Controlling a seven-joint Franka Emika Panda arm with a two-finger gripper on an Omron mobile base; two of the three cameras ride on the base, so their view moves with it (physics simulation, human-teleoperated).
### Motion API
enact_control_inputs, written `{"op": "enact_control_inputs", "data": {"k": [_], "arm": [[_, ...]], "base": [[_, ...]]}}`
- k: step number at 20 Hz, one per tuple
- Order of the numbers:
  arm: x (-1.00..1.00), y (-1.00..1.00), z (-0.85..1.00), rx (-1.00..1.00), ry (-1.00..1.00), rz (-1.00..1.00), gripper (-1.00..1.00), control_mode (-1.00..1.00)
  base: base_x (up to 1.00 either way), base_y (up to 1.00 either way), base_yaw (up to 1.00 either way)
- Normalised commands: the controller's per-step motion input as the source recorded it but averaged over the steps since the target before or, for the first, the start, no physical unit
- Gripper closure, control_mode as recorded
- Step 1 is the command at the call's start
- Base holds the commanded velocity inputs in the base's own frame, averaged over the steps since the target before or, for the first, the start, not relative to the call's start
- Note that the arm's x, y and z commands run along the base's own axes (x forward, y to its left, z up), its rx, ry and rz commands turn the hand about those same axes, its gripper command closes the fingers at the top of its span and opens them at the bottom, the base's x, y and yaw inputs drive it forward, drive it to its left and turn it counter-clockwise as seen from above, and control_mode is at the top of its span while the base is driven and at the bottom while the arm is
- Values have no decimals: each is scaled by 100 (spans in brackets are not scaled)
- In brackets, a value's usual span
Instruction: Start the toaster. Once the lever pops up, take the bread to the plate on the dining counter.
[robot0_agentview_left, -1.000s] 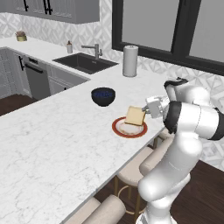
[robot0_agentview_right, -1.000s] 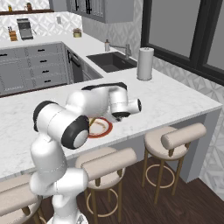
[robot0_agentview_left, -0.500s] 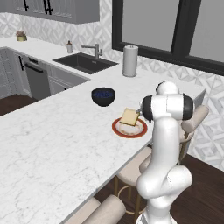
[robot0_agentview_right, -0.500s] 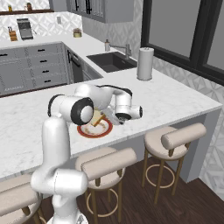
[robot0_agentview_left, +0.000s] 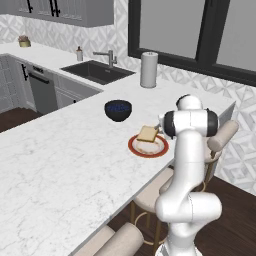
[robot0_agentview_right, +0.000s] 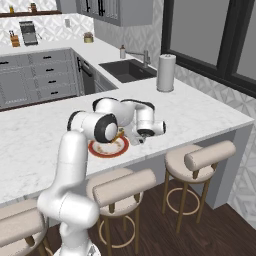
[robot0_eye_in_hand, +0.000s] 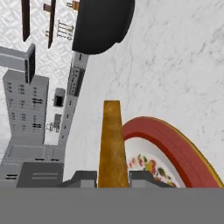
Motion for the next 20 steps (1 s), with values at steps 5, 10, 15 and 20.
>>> {"op": "enact_control_inputs", "data": {"k": [5,10,15,20], "arm": [[-10,-5,-33,1,1,-5,100,-100],[-41,-27,-19,9,-3,-3,100,-100],[-2,-4,-15,4,0,-4,100,-100],[-5,-1,-18,1,0,-4,100,-100]], "base": [[0,0,0],[0,0,0],[0,0,0],[0,0,0]]}}
